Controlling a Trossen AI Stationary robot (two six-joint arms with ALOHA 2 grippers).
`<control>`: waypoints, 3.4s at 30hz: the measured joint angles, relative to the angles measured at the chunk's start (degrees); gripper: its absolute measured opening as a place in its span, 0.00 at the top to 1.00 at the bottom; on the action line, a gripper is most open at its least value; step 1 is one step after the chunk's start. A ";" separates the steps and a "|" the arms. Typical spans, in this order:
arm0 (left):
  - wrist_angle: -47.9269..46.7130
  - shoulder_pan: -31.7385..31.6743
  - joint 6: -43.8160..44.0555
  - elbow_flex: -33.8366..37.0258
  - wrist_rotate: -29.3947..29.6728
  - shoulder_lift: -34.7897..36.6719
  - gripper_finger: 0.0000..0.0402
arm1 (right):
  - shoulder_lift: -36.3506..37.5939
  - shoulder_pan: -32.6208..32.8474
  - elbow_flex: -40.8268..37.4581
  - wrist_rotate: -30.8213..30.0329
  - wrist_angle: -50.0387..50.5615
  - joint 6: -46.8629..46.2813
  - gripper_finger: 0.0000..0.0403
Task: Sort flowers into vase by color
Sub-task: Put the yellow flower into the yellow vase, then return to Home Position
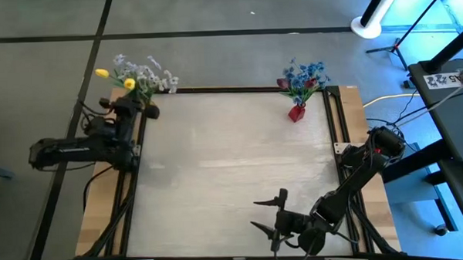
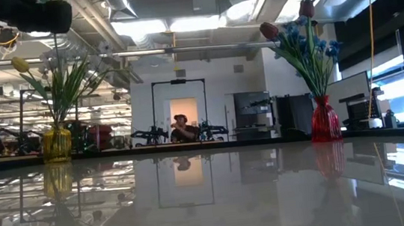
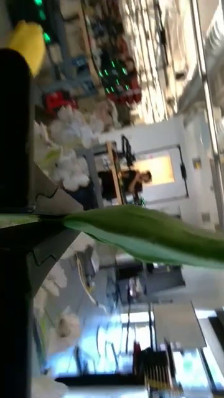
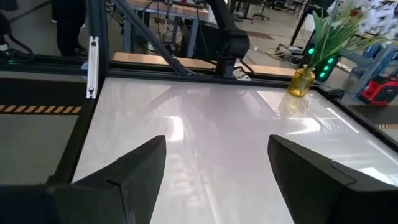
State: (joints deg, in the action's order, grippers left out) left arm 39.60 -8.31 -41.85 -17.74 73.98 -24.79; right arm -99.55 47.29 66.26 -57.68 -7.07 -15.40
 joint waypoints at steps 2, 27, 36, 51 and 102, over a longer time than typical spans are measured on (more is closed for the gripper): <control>-0.44 -2.13 0.99 0.00 0.65 -0.03 0.99 | 0.00 0.00 0.00 1.09 0.29 -1.26 0.30; -25.24 -10.17 34.57 0.02 0.23 -0.33 0.98 | 0.02 -0.07 0.00 1.80 1.72 -2.36 0.30; -30.08 -12.56 38.87 0.02 1.28 -1.91 0.99 | 0.02 -0.07 0.00 1.80 1.75 -2.34 0.30; -38.94 -21.95 54.82 0.00 -5.56 -12.01 0.92 | 0.04 -0.07 0.00 1.80 3.12 -2.34 0.30; -94.61 -16.45 76.57 -20.04 -72.22 -2.76 0.57 | 0.04 -0.07 0.00 4.77 4.17 -7.34 0.30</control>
State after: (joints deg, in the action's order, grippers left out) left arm -55.01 -24.75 34.72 -37.78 1.76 -27.55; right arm -99.50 47.22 66.26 -52.90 -2.90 -22.74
